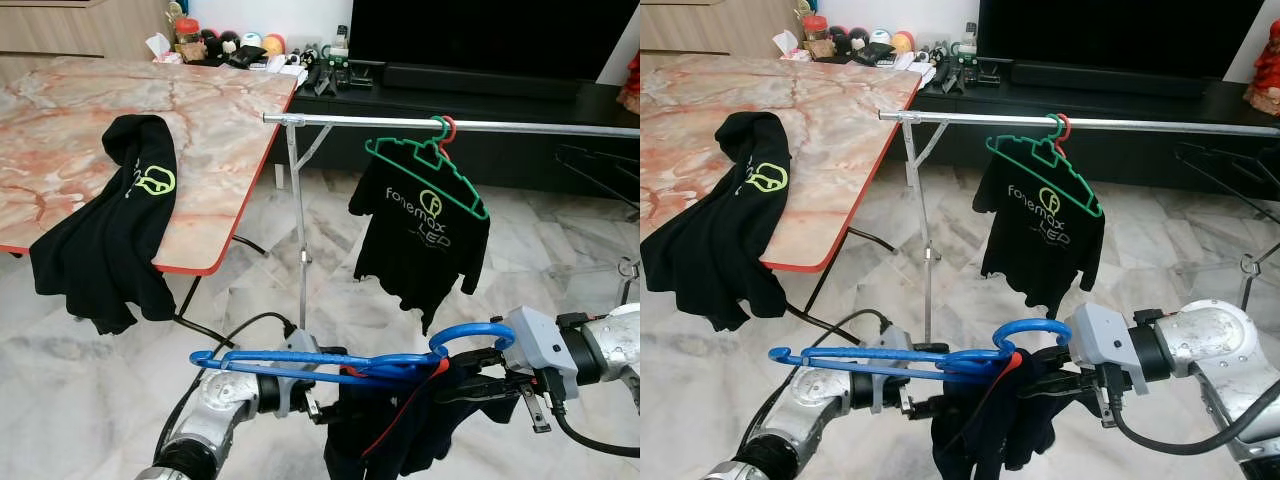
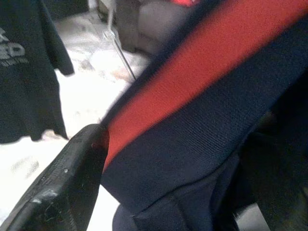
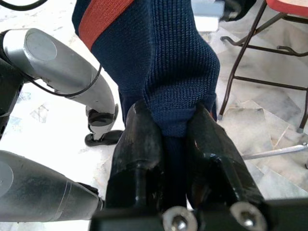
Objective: Hang hanger
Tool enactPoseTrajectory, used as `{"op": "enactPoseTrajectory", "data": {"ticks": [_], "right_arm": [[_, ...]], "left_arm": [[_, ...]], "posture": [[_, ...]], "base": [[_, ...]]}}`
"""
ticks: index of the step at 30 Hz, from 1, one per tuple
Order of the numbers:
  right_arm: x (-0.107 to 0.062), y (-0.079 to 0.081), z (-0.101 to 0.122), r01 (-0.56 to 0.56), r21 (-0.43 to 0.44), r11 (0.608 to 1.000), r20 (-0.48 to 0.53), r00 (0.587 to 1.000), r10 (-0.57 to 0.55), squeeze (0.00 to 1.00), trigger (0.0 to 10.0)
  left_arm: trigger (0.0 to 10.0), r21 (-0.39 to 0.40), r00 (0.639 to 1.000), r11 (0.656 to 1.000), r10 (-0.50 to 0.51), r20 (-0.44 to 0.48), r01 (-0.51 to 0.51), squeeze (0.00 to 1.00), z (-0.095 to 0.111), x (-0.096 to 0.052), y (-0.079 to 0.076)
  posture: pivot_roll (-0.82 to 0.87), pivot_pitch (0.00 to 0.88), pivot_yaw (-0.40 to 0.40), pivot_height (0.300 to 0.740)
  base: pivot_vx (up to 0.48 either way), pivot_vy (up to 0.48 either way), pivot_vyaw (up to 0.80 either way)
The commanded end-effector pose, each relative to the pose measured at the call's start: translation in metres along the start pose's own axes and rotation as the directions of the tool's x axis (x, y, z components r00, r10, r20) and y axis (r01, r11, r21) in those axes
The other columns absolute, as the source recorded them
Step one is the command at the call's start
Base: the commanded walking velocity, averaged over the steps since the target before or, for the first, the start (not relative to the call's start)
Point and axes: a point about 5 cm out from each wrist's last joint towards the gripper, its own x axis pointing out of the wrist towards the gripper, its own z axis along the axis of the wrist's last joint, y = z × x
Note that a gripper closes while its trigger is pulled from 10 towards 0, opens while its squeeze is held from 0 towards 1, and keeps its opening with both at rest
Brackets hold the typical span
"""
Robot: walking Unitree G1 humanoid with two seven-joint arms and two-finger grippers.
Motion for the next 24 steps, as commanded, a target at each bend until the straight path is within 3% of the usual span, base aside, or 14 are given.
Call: {"op": "enactPoseTrajectory", "data": {"ticks": [1,4,7,10,14,21,23,24], "right_arm": [[-0.002,-0.002,0.007,-0.001,-0.042,0.999,0.014,1.000,0.002,0.00,10.0],[-0.002,-0.003,0.007,-0.001,-0.044,0.999,0.012,1.000,0.001,0.00,10.0],[-0.001,-0.003,0.008,-0.001,-0.050,0.999,0.012,1.000,0.002,0.00,10.0],[-0.001,-0.004,0.008,-0.002,-0.053,0.999,0.011,1.000,0.003,0.00,10.0],[-0.002,-0.004,0.009,-0.002,-0.055,0.998,0.009,1.000,0.003,0.00,10.0],[0.001,-0.005,0.010,-0.005,-0.064,0.998,0.013,1.000,0.006,0.00,10.0],[0.001,-0.005,0.010,-0.005,-0.064,0.998,0.013,1.000,0.006,0.00,10.0],[0.002,-0.005,0.012,-0.008,-0.068,0.998,0.017,1.000,0.009,0.00,10.0]], "left_arm": [[10.0,-0.031,0.998,1.000,0.000,-0.060,-0.002,0.00,-0.014,-0.003,-0.006],[10.0,-0.052,0.992,0.998,0.034,-0.120,-0.040,0.00,-0.024,-0.006,-0.006],[10.0,-0.082,0.963,0.982,0.147,-0.226,-0.169,0.00,-0.041,-0.013,-0.004],[10.0,-0.096,0.942,0.969,0.194,-0.272,-0.228,0.00,-0.049,-0.017,-0.004],[10.0,-0.107,0.880,0.933,0.281,-0.383,-0.345,0.00,-0.064,-0.026,-0.003],[10.0,-0.145,0.806,0.901,0.282,-0.521,-0.409,0.00,-0.083,-0.032,-0.011],[10.0,-0.145,0.806,0.901,0.282,-0.521,-0.409,0.00,-0.083,-0.032,-0.011],[10.0,-0.213,0.808,0.865,0.299,-0.508,-0.454,0.00,-0.085,-0.030,-0.013]], "posture": [[-0.12,0.096,-0.046,0.740],[-0.12,0.095,-0.046,0.740],[-0.12,0.094,-0.047,0.740],[-0.12,0.092,-0.048,0.740],[-0.12,0.092,-0.049,0.740],[-0.12,0.089,-0.049,0.740],[-0.12,0.089,-0.049,0.740],[-0.12,0.087,-0.049,0.740]], "base": [[0.000,0.000,0.00],[0.000,0.000,0.00],[0.000,0.000,0.00],[0.000,0.000,0.00],[0.000,0.000,0.00],[0.000,0.000,0.00],[0.000,0.000,0.00],[0.000,0.000,0.00]]}}
